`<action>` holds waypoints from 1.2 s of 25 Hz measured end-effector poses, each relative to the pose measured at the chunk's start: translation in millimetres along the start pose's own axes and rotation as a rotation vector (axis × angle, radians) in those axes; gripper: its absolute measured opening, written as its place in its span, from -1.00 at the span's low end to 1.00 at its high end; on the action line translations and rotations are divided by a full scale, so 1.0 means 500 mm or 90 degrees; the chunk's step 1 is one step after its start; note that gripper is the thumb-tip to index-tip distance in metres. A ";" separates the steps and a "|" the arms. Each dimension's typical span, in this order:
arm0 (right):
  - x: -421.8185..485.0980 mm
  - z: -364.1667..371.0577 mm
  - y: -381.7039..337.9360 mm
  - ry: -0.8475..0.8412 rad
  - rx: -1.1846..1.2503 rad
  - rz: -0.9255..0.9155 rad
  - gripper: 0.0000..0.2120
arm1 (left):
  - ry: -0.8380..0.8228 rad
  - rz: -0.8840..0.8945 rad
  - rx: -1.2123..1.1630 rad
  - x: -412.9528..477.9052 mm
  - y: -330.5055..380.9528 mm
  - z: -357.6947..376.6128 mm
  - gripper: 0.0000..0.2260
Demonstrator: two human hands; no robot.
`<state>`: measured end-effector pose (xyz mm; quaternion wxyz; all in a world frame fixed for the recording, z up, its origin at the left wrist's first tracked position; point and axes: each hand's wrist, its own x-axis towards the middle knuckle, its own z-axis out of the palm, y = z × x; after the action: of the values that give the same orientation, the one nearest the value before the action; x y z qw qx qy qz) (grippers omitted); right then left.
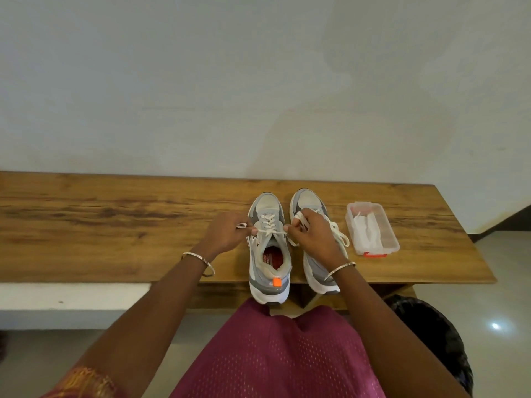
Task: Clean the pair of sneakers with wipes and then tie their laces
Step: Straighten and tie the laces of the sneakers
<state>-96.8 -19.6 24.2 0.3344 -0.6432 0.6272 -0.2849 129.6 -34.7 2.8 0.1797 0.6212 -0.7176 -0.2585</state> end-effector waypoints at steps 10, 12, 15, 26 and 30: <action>-0.014 0.036 0.023 0.023 -0.282 -0.120 -0.80 | 0.002 -0.116 -0.287 -0.028 -0.004 0.040 -0.92; -0.025 0.046 0.021 0.053 -0.319 -0.121 -0.87 | 0.012 -0.143 -0.279 -0.031 -0.005 0.045 -0.89; -0.043 0.065 0.019 0.093 -0.372 -0.127 -0.88 | 0.030 -0.180 -0.277 -0.031 -0.004 0.056 -0.86; -0.046 0.078 0.013 0.105 -0.394 -0.047 -0.88 | 0.093 -0.198 -0.092 -0.050 0.030 0.065 -0.90; -0.067 0.062 -0.009 0.159 -0.182 0.001 -0.83 | 0.058 -0.159 -0.111 -0.057 0.028 0.046 -0.90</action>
<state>-71.3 16.1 10.2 0.1593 -0.6432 0.6984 -0.2705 109.7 -1.8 -5.6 0.2316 0.6990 -0.6005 -0.3116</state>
